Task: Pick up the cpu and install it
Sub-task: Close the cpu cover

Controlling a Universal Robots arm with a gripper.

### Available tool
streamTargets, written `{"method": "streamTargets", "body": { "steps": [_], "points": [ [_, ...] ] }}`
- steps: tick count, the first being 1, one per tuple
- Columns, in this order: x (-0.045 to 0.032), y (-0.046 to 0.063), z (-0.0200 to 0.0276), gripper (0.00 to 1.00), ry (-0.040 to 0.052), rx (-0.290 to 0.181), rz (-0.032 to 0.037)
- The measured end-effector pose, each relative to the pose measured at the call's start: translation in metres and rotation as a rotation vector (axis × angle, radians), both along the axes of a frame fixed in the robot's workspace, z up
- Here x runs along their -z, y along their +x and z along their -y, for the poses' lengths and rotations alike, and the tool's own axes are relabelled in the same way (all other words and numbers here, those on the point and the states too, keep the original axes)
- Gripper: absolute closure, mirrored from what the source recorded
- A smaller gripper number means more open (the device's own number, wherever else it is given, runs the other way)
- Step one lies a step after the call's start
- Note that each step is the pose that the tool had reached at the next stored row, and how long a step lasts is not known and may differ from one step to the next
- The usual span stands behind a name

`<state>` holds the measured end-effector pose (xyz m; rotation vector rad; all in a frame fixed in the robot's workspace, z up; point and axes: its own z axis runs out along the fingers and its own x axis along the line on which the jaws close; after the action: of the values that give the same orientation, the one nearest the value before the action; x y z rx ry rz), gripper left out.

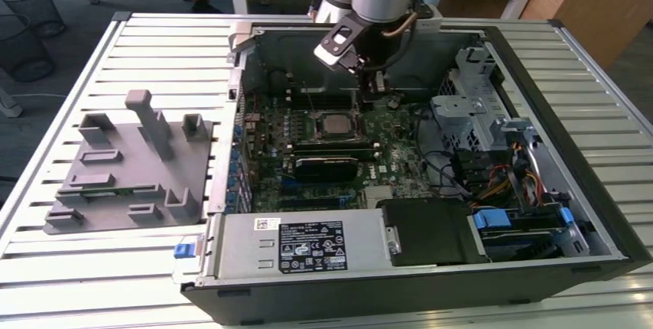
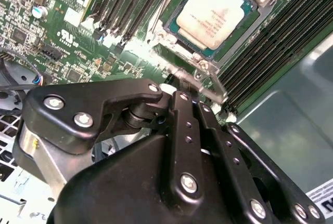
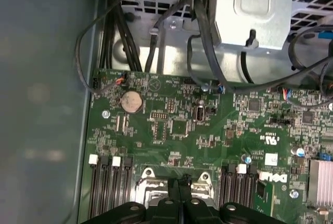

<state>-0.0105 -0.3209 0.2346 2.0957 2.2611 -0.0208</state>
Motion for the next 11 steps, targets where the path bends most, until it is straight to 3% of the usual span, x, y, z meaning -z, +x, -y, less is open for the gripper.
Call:
{"method": "streamTargets", "body": {
  "steps": [11],
  "points": [
    [0.0046, -0.024, -0.0001, 0.89, 0.0002, 0.000, 0.0001]
  ]
}}
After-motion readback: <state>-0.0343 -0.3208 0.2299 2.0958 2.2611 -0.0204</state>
